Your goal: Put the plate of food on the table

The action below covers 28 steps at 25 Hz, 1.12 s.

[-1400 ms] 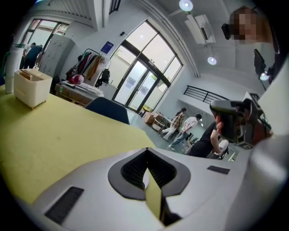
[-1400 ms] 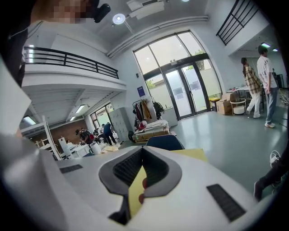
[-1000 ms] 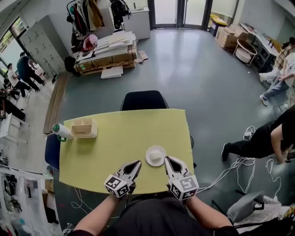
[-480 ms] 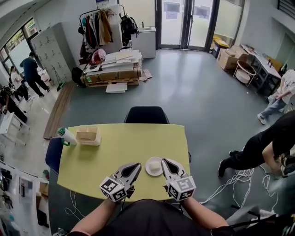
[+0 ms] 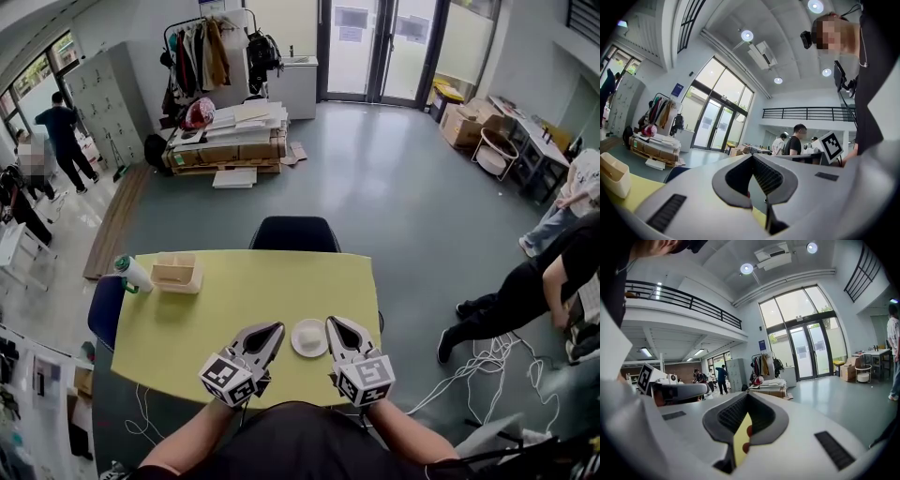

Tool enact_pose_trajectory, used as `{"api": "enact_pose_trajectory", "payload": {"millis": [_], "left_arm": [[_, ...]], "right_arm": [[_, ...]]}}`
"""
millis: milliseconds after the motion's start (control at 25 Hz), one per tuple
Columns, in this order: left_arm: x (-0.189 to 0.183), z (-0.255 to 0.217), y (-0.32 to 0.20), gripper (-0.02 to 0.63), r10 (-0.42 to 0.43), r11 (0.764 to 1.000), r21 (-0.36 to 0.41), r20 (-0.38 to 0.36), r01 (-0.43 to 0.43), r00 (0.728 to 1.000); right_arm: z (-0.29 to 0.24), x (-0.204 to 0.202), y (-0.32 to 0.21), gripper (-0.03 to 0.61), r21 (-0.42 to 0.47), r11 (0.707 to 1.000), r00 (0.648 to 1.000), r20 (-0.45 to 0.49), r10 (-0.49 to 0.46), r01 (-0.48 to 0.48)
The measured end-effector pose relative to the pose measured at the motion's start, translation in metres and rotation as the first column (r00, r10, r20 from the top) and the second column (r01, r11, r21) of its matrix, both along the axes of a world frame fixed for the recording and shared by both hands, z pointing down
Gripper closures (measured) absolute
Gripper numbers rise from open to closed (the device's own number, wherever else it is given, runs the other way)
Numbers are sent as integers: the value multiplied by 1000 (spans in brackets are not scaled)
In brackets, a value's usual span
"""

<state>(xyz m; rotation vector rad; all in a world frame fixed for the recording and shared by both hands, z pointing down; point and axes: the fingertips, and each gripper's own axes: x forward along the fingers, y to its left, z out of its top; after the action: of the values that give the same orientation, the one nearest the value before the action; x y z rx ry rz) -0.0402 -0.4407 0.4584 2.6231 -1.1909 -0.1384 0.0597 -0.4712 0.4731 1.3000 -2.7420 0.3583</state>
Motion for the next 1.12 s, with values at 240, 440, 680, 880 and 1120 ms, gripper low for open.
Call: {"api": "enact_pose_trajectory", "payload": {"millis": [240, 440, 680, 880, 1120], "left_arm": [[5, -2, -3, 604, 5, 1000, 8, 11, -5, 1000], [8, 1, -1, 604, 5, 1000, 5, 23, -5, 1000], [10, 4, 0, 604, 10, 1000, -3, 20, -10, 1000], [11, 7, 2, 604, 13, 1000, -14, 16, -13, 1000], [14, 12, 5, 604, 18, 1000, -25, 16, -18, 1000]], "right_arm": [[-4, 5, -3, 568, 11, 1000, 1000, -4, 27, -27], [-5, 4, 4, 568, 36, 999, 1000, -21, 18, -17], [-4, 4, 9, 568, 37, 999, 1000, -21, 17, -16], [-1, 3, 13, 568, 31, 999, 1000, -20, 15, -14], [2, 3, 15, 568, 31, 999, 1000, -24, 17, -16]]}}
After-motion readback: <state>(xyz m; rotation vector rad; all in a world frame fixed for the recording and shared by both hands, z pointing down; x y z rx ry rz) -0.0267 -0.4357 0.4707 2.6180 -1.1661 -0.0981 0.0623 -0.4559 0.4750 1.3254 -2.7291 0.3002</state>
